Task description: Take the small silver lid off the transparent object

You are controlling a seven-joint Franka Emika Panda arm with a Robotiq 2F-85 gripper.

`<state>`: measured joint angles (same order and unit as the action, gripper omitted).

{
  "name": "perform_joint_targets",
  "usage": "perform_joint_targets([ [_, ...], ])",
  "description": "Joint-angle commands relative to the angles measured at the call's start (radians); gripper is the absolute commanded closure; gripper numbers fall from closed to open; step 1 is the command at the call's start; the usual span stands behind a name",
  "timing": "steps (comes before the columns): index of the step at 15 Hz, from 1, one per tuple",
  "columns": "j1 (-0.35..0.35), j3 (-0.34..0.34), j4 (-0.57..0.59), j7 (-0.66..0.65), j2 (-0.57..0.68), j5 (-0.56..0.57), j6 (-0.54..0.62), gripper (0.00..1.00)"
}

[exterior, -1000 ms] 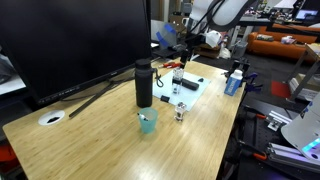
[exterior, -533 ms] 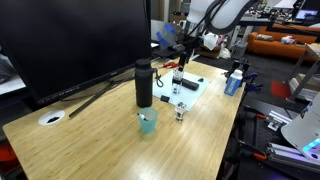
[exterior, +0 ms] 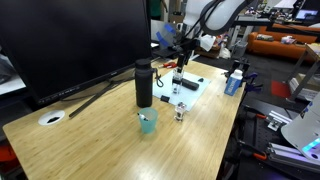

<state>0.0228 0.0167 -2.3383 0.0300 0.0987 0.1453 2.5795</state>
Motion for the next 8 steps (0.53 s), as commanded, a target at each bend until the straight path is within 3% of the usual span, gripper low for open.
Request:
perform_joint_targets([
  [1,-0.005,-0.001,0.058,-0.019,0.032,0.003,-0.043,0.00],
  [8,-0.008,-0.001,0.091,-0.037,0.047,-0.023,-0.083,0.00],
])
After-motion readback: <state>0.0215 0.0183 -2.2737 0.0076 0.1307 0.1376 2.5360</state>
